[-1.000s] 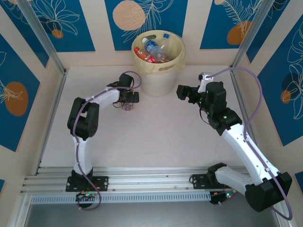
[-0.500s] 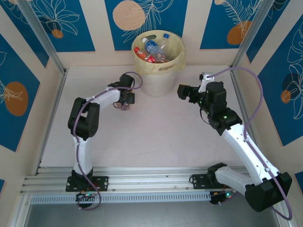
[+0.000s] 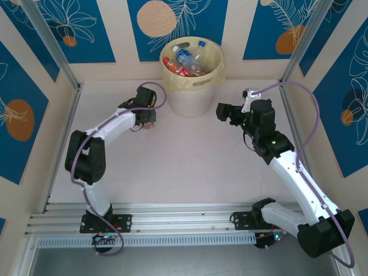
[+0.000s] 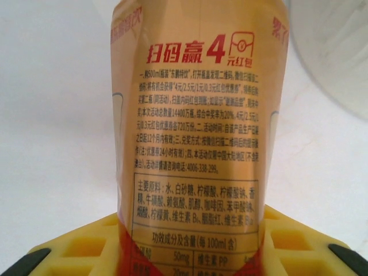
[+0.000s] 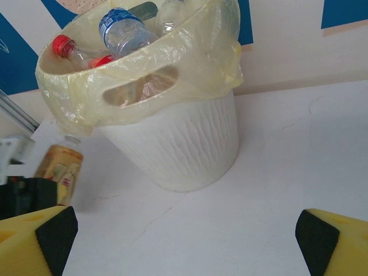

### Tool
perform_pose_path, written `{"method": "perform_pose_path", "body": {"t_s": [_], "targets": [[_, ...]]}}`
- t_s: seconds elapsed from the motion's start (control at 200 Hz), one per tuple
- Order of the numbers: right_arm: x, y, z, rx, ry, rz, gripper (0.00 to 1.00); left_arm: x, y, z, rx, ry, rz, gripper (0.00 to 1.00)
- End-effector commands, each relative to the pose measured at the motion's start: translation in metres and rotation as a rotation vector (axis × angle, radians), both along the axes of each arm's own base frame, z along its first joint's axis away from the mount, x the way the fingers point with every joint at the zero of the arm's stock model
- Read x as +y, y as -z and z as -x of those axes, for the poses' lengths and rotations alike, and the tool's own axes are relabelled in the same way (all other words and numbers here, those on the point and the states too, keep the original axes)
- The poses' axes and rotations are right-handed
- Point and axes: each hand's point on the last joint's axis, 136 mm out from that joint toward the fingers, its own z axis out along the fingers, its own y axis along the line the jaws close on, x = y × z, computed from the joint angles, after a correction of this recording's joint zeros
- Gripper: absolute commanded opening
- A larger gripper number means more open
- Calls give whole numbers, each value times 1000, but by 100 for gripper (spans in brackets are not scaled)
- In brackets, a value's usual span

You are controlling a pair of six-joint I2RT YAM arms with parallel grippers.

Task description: Put the plastic bottles in the bin

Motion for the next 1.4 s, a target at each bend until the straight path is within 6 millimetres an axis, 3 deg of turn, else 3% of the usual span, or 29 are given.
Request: {"method": "perform_pose_path", "body": {"t_s": [0.0, 0.225, 0.625, 0.79, 0.93, 1.09, 1.395], "targets": [[-9, -3, 2, -20, 36, -1, 100, 8, -40, -1, -111, -35, 34, 27], [-10, -5, 3, -33, 41, -5, 99, -6, -103, 5, -219, 11, 172, 30], [-13, -12, 11, -89, 34, -22, 99, -42, -256, 5, -533, 159, 383, 31], [-16, -13, 12, -94, 42, -21, 99, -55, -303, 6, -656, 214, 422, 31], [-17, -13, 12, -97, 45, -23, 99, -83, -335, 3, -745, 308, 502, 31], [-17, -16, 11, -95, 44, -57, 99, -124, -344, -20, -764, 395, 602, 31], [-21, -20, 9, -93, 54, -86, 99, -194, -310, -63, -555, 515, 693, 30]]}}
